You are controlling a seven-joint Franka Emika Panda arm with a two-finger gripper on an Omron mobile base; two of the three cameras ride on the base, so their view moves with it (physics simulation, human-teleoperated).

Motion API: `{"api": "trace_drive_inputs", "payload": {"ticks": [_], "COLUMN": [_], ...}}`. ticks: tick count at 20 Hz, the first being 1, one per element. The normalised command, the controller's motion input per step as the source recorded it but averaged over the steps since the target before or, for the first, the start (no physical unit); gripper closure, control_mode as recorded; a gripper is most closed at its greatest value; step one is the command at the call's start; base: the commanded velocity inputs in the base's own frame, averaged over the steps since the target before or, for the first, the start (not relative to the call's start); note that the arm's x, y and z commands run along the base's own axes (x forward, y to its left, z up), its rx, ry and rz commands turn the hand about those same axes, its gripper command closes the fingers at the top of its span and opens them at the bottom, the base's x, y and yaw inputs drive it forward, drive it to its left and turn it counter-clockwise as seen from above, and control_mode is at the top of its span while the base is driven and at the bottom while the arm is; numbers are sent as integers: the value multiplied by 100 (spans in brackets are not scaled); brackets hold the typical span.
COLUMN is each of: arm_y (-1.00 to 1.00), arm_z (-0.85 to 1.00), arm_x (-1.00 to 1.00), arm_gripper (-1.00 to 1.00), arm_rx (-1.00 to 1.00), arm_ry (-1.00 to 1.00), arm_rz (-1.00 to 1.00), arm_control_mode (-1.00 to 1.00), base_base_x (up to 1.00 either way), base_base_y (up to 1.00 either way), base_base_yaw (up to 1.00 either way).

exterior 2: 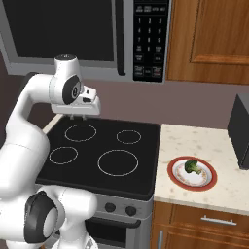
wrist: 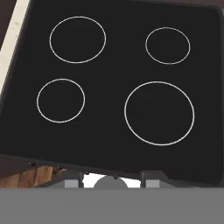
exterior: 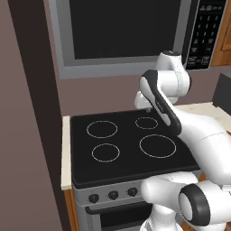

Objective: Pick the broccoli from the counter and place it in the microwave. Then turn on the microwave.

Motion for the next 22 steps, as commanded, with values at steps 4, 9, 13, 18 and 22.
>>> {"api": "trace_drive_inputs", "payload": {"ticks": [4, 9, 13, 18, 22], "arm_y": [-4, -26, -32, -33, -31], "arm_z": [2, 25, 31, 37, 40], "arm_x": [-7, -9, -3, 0, 0], "arm_gripper": [-100, -100, -100, -100, -100], "arm_rx": [0, 0, 0, 0, 0], "arm_ry": [-4, -16, -18, -14, -12], "arm_rz": [-1, -6, -7, -7, -5], "arm_control_mode": [-100, -100, -100, -100, -100], "base_base_x": [0, 0, 0, 0, 0], "base_base_y": [0, 0, 0, 0, 0], "base_base_yaw": [0, 0, 0, 0, 0]}}
